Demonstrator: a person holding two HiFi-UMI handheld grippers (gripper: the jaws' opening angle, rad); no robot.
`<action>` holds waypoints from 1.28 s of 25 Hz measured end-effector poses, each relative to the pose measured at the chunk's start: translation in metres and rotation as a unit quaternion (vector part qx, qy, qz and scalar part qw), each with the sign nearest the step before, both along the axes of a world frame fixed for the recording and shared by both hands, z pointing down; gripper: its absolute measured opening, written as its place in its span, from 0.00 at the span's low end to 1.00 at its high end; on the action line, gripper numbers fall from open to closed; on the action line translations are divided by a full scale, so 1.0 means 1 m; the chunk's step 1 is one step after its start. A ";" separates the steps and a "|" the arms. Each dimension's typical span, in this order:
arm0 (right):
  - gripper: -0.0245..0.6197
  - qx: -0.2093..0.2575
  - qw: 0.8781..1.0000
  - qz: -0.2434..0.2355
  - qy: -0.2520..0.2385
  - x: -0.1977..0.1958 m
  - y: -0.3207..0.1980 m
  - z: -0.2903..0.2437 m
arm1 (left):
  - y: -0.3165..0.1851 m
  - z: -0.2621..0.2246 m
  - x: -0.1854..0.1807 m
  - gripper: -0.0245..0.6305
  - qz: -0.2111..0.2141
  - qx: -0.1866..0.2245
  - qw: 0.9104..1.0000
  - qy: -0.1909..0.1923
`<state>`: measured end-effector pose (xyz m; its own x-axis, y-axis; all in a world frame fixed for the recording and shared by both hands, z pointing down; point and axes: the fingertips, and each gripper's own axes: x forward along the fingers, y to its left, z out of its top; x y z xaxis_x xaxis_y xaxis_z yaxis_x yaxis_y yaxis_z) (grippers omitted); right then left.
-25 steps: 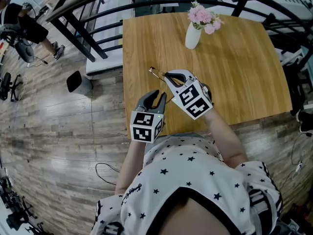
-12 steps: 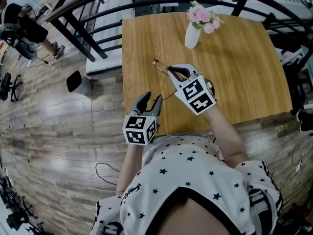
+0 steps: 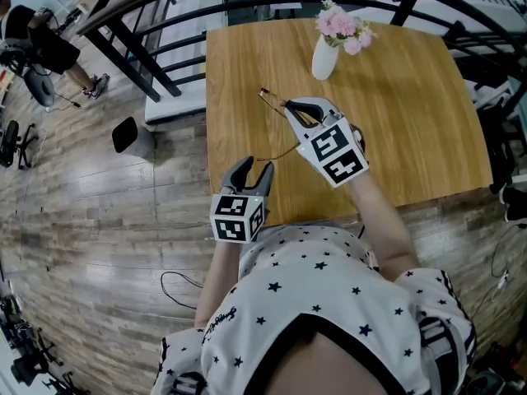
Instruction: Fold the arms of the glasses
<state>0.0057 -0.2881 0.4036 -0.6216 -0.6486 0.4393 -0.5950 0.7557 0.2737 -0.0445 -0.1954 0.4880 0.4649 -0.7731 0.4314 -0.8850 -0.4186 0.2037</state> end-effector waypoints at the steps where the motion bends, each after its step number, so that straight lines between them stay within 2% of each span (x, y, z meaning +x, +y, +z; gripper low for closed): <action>1: 0.07 0.001 1.000 0.000 -0.001 0.000 0.000 -0.002 | 0.000 0.002 -0.001 0.31 -0.002 -0.001 1.000 -0.003; 12: 0.07 0.001 1.000 -0.007 0.001 -0.002 0.006 0.000 | -0.002 0.003 -0.010 0.31 -0.027 0.001 1.000 -0.007; 21: 0.07 -0.003 1.000 -0.014 0.009 -0.002 0.020 0.009 | -0.002 -0.005 -0.019 0.30 -0.055 0.007 0.998 0.007; 32: 0.07 -0.012 1.000 -0.017 0.018 -0.002 0.037 0.015 | -0.006 -0.022 -0.024 0.23 -0.081 0.026 0.996 0.028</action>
